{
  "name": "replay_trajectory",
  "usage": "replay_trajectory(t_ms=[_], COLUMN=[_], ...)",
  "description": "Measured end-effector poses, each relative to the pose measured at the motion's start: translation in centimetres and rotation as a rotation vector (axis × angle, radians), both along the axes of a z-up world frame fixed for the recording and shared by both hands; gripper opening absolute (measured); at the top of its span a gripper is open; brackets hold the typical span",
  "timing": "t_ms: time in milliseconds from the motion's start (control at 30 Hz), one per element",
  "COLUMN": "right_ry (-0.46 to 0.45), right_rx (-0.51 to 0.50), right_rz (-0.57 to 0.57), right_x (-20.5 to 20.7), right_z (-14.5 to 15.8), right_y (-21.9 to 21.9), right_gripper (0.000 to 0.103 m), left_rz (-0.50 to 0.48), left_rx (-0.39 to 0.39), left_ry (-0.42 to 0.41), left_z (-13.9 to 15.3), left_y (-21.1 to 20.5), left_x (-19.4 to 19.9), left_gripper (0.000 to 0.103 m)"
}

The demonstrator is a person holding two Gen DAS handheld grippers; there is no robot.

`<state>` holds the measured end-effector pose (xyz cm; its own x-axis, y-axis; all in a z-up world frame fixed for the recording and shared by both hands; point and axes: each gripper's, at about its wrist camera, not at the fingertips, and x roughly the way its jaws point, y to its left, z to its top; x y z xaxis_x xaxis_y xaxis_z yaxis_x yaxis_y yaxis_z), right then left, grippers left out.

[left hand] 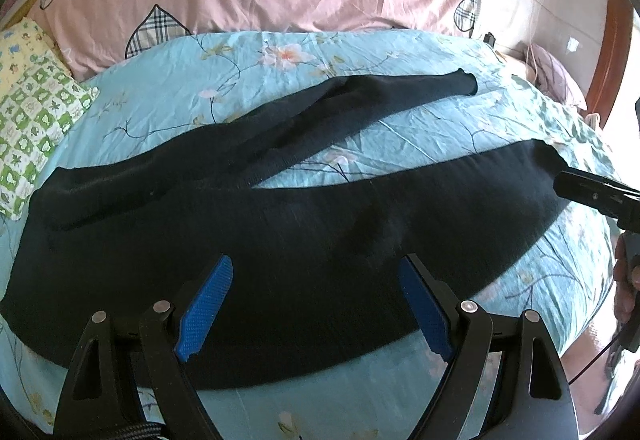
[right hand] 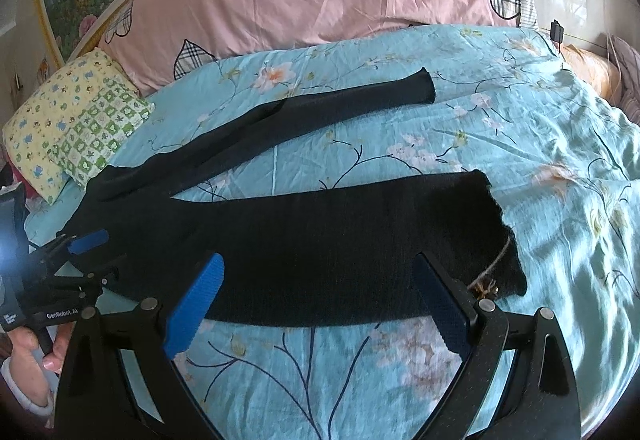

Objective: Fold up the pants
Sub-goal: 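Move both grippers toward the black pants on the bed, then close the left gripper on the waist edge while the right gripper grasps the leg cuff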

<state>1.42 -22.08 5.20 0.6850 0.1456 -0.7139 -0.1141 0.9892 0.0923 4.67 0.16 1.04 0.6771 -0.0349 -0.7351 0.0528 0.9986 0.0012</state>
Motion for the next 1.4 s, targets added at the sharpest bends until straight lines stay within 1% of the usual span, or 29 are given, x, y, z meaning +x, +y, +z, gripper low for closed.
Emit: replay_trajectory(t_ms=[67,200,367,467,700,967,1067,1167,1267,1333,1400], right_ry=[0.004,0.039,0.027,0.034,0.02,0.033,0.04,0.046,0.051,0.058,0.069], right_rx=[0.002,0.016,-0.006,0.001,0.012,0.063,0.086,0.115,0.106,0.123,0.132], right_rz=[0.0,0.001,0.001,-0.006,-0.006,-0.027,-0.037,-0.031,-0.036,-0.041,-0.053], right_x=[0.4,1.2,2.5,3.5,5.9,9.8,11.6,13.3,15.5,16.7,18.1], right_z=[0.1,0.1,0.4,0.6,1.6,2.4,2.7,2.8,2.6,2.5,2.3], right_y=[-0.1,-0.3,-0.7,-1.0,-2.0,-4.4,-5.2,-5.8,-6.4,-7.0,-7.5], right_gripper=[0.096,0.096,0.095,0.095,0.095,0.095,0.095,0.093,0.09,0.087,0.087], left_rz=[-0.003,-0.007,-0.013,-0.02,-0.033,-0.056,-0.066,-0.084,-0.098,-0.112,-0.121], left_rx=[-0.001,0.009,0.015,0.022,0.051,0.086,0.119,0.134,0.129,0.096,0.072], left_ry=[0.002,0.002,0.009,0.007,-0.004,0.002,-0.002,0.003,0.017,0.044,0.06], left_z=[0.1,0.2,0.4,0.7,1.7,2.7,2.8,2.6,2.3,2.1,2.0], left_y=[0.0,0.0,0.1,0.1,0.2,0.6,0.2,0.0,-0.2,0.0,0.1], left_x=[0.5,1.5,2.7,3.4,5.8,10.1,11.7,13.8,15.7,17.2,18.3], left_gripper=[0.086,0.086,0.086,0.086,0.086,0.086,0.086,0.086,0.086,0.086,0.086])
